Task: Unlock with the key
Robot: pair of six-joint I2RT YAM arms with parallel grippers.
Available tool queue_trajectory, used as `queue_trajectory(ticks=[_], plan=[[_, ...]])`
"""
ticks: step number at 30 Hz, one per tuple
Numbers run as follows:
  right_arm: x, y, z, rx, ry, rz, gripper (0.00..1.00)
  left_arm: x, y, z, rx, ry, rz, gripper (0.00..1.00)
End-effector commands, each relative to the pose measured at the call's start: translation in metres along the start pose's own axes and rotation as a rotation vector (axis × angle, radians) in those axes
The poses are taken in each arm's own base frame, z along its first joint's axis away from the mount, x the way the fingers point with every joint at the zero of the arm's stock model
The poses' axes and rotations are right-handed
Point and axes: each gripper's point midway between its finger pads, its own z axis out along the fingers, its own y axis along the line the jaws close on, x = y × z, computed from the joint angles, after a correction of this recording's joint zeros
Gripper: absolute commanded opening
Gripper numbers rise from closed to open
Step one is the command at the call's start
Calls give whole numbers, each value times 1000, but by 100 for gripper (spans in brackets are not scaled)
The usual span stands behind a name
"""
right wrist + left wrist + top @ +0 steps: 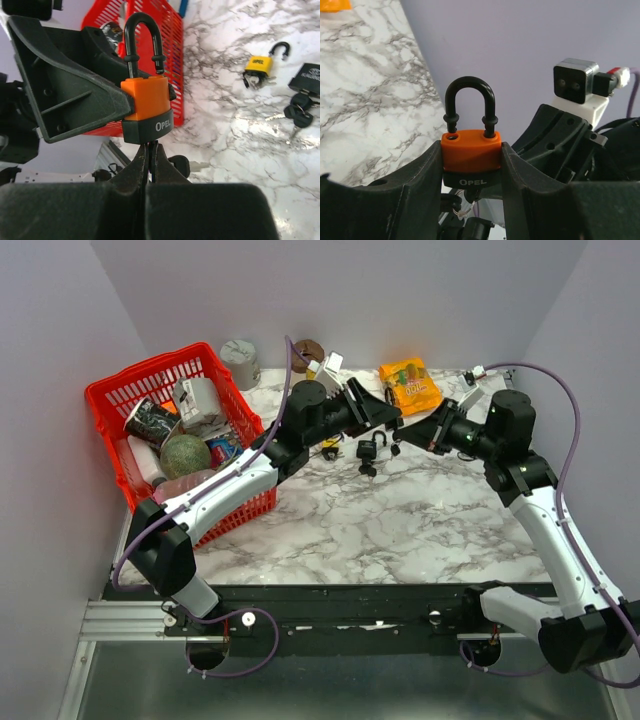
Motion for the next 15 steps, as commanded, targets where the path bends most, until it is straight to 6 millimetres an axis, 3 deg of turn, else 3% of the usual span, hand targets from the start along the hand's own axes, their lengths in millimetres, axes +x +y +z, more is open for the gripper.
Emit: queue_trajectory(ticks=[1, 6, 12, 15], plan=[[-55, 29, -9, -142, -186, -113, 1, 51, -70, -36, 281, 252, 78, 0], [-58, 28, -11, -153, -184, -114, 1, 47, -76, -39, 307, 241, 97, 0], [-54, 29, -10, -173, -160, -141, 1, 43, -68, -35, 282, 231, 85, 0], [-50, 29, -12, -173, -148, -160, 9, 33, -59, -33, 245, 203, 76, 0]])
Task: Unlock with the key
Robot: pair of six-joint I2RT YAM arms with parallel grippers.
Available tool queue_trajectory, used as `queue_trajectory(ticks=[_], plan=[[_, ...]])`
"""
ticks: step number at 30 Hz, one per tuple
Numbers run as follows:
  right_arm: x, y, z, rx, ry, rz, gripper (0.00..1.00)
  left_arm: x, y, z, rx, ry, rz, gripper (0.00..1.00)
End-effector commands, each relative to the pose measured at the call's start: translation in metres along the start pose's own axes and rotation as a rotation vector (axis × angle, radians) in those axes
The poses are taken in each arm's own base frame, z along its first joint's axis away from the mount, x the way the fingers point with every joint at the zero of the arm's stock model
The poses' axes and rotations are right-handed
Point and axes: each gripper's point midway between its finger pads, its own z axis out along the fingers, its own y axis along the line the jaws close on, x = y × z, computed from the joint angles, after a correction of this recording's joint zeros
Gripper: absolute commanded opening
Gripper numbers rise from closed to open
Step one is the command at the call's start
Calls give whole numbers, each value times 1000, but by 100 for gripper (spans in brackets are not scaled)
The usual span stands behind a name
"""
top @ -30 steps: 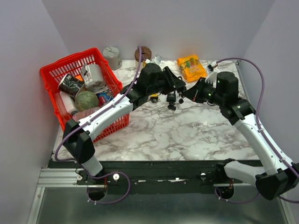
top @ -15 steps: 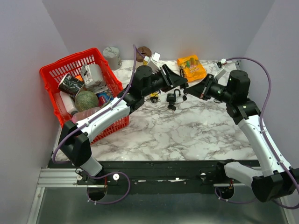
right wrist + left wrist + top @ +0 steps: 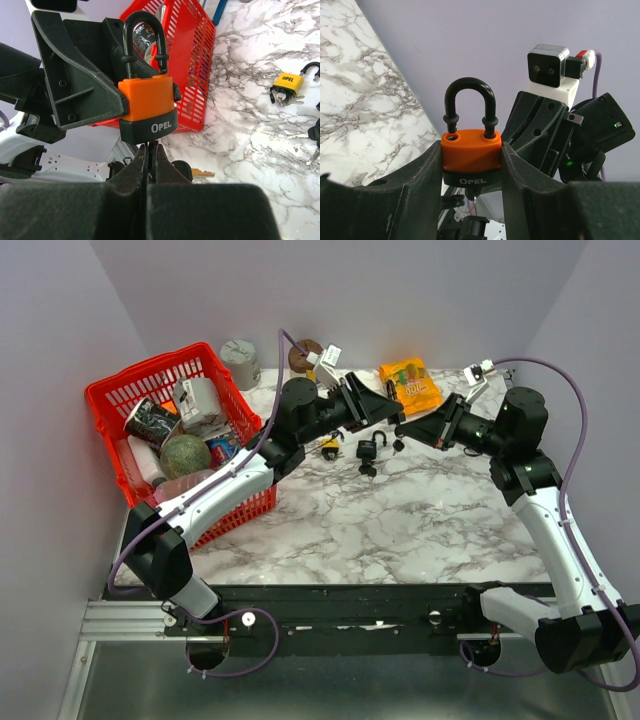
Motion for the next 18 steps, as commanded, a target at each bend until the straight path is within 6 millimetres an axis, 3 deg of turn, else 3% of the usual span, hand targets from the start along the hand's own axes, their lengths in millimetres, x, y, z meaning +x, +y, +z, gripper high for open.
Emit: queue_trajectory(ticks=[1, 3, 4, 7, 11, 13, 16, 18], plan=[[-34, 5, -1, -4, -129, -132, 17, 38, -27, -19, 98, 193, -11, 0], [-31, 5, -4, -3, -123, -148, 30, 32, -20, -20, 83, 182, -13, 0], [-28, 5, -6, 0, -115, -150, 44, 30, -18, -20, 80, 181, -10, 0], [-21, 9, -13, -7, -107, -172, 65, 26, -14, -24, 91, 196, 9, 0], [-17, 28, -22, -72, -74, -224, 78, 24, -13, -35, 125, 238, 59, 0], [-25, 43, -27, -96, -80, -268, 80, 23, -17, -42, 155, 262, 89, 0], [-30, 58, -29, -137, -51, -328, 83, 35, -34, -59, 260, 363, 158, 0], [-39, 81, -35, -198, -32, -408, 83, 47, -48, -76, 345, 454, 188, 0]])
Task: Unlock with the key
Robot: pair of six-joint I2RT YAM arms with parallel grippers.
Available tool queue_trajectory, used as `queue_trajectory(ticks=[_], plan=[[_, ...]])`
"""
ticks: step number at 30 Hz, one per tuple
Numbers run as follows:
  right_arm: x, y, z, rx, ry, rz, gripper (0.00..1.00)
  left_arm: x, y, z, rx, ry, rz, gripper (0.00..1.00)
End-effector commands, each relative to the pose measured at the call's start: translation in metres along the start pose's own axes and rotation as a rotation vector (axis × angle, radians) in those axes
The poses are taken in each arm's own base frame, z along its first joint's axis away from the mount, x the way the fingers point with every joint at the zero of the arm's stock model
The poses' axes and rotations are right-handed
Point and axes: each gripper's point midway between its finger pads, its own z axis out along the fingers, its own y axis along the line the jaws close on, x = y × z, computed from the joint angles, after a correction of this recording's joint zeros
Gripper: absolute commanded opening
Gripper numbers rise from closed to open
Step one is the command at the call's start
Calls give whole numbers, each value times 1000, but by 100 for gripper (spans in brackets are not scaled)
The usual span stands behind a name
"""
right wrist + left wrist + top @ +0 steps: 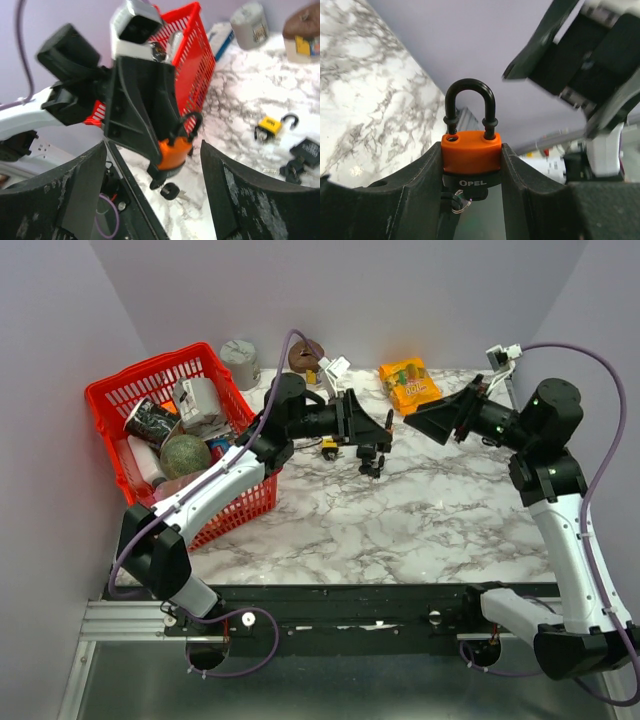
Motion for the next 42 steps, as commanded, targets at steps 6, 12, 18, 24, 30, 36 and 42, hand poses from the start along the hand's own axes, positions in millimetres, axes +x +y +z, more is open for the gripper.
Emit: queue_trajectory(ticks=[6, 12, 18, 24, 30, 36, 42], plan=[[-18, 58, -3, -269, 129, -128, 83, 48, -91, -58, 405, 288, 192, 0], [1, 73, 12, -350, 200, -107, 82, 46, -109, -66, 489, 296, 153, 1], [11, 84, 6, -427, 230, -77, 79, 40, -106, -63, 478, 275, 150, 0], [25, 93, 1, -512, 270, -14, 74, 40, -98, -59, 458, 274, 143, 0], [27, 103, 3, -555, 286, -6, 61, 38, -94, -56, 431, 263, 143, 0], [27, 103, 6, -565, 298, 19, 28, 38, -83, -52, 383, 248, 154, 0], [28, 100, 8, -542, 293, 27, 18, 27, -61, -48, 248, 197, 207, 0]])
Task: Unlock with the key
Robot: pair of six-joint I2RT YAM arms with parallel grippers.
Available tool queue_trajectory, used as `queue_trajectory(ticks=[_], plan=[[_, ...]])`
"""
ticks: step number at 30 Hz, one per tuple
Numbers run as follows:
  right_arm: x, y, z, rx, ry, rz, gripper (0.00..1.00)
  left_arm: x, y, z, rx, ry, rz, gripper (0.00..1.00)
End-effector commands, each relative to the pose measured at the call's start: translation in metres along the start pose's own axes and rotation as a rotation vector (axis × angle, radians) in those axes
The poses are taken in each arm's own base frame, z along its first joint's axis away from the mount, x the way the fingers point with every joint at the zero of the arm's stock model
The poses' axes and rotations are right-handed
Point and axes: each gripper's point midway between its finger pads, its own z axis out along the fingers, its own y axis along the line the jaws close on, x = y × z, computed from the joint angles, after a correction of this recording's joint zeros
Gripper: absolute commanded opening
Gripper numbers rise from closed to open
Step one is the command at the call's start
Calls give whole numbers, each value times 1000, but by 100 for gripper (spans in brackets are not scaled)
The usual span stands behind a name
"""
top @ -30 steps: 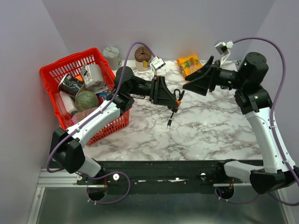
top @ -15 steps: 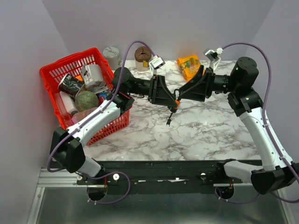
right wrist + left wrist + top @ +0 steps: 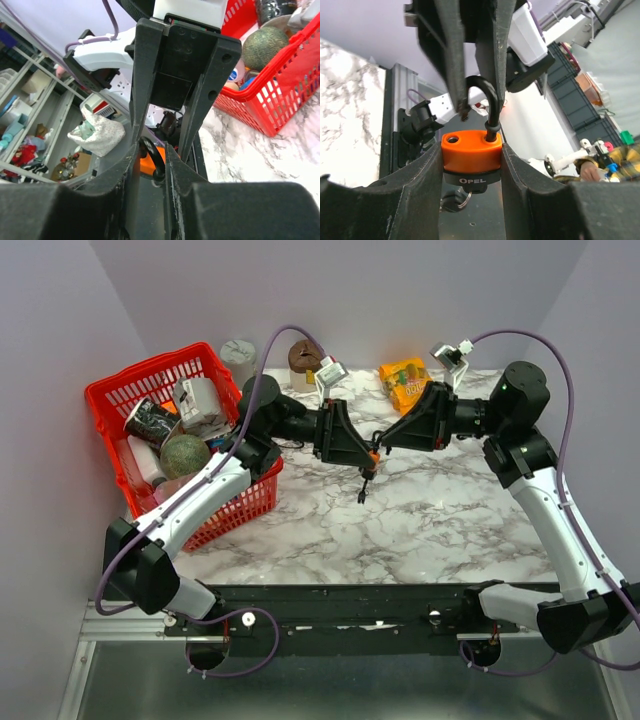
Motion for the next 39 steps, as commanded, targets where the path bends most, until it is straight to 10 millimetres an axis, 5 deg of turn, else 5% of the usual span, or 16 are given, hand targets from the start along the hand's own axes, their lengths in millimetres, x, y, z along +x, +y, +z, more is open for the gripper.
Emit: queue_trajectory(ticks=[1, 6, 14, 20, 25, 31, 35, 39], plan=[[1, 12, 2, -31, 15, -15, 18, -13, 26, -4, -171, -63, 57, 0], [-5, -3, 3, 53, -10, 5, 18, -15, 75, -29, -552, -76, 88, 0], [-9, -46, 2, 282, -44, 91, 17, -25, 109, -73, -1002, -128, 156, 0], [-8, -66, 2, 382, -60, 137, 15, -23, 119, -72, -1223, -66, 207, 0], [-3, -81, -4, 465, -80, 176, 17, -21, 122, -62, -1202, -98, 162, 0], [11, -107, -23, 635, -141, 232, 47, -1, 149, -49, -1187, -78, 20, 0], [7, -116, -54, 779, -226, 223, 68, 17, 167, -35, -1160, -55, -79, 0], [1, -112, -85, 935, -312, 148, 76, 42, 191, -20, -1126, 15, -175, 0]])
